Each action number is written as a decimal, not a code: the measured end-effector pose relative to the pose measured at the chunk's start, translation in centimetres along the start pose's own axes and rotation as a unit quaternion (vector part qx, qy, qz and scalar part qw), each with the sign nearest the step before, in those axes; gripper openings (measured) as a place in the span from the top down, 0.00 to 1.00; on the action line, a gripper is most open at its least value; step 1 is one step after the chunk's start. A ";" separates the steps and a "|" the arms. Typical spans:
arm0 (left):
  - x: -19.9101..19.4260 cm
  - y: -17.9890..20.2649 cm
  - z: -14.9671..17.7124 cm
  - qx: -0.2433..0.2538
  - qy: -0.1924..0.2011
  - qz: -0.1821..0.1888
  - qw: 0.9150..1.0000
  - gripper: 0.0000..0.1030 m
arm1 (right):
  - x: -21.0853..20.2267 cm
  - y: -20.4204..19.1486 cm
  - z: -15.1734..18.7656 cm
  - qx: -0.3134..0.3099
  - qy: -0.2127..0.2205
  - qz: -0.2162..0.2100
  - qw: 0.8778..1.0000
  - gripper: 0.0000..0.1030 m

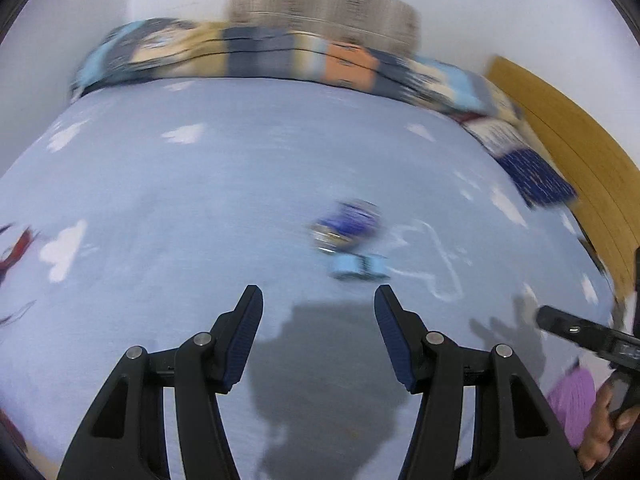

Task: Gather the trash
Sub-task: 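Move both open tools back over the remaining trash on the bed, then grasp the blue-white Vinda tissue bag with the right tool while the left tool grasps the light-blue box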

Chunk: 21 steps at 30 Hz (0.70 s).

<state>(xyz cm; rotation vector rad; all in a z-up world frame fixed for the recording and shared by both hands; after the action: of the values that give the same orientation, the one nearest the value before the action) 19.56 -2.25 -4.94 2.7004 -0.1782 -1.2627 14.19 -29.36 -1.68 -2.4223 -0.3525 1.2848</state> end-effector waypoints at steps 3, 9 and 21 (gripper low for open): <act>0.3 -1.9 -0.6 -0.030 -0.001 -0.017 0.999 0.45 | 5.3 -1.9 -2.5 0.009 -0.034 -0.019 0.999 0.51; 0.0 -5.6 -1.3 -0.088 0.007 -0.038 0.995 0.45 | 15.1 -3.3 -6.7 0.072 -0.052 -0.019 0.996 0.46; -0.3 -6.5 -1.6 -0.086 0.006 -0.036 0.996 0.45 | 25.4 -3.7 -9.9 0.098 -0.061 0.020 0.993 0.53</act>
<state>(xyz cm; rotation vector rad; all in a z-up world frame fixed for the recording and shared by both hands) 20.86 4.29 -4.93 2.5868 0.0297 -1.2196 36.25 -18.29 -13.78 -2.2036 -0.1994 1.4181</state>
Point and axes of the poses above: each gripper's, at about its wrist camera, not at the fingertips, and x roughly the way its jaws point, y to its right, z to its underside, the point moved 3 cm from there along x, roughly the way its jaws point, and after that the axes turned 3 degrees about -z, right-handed, at the moved point
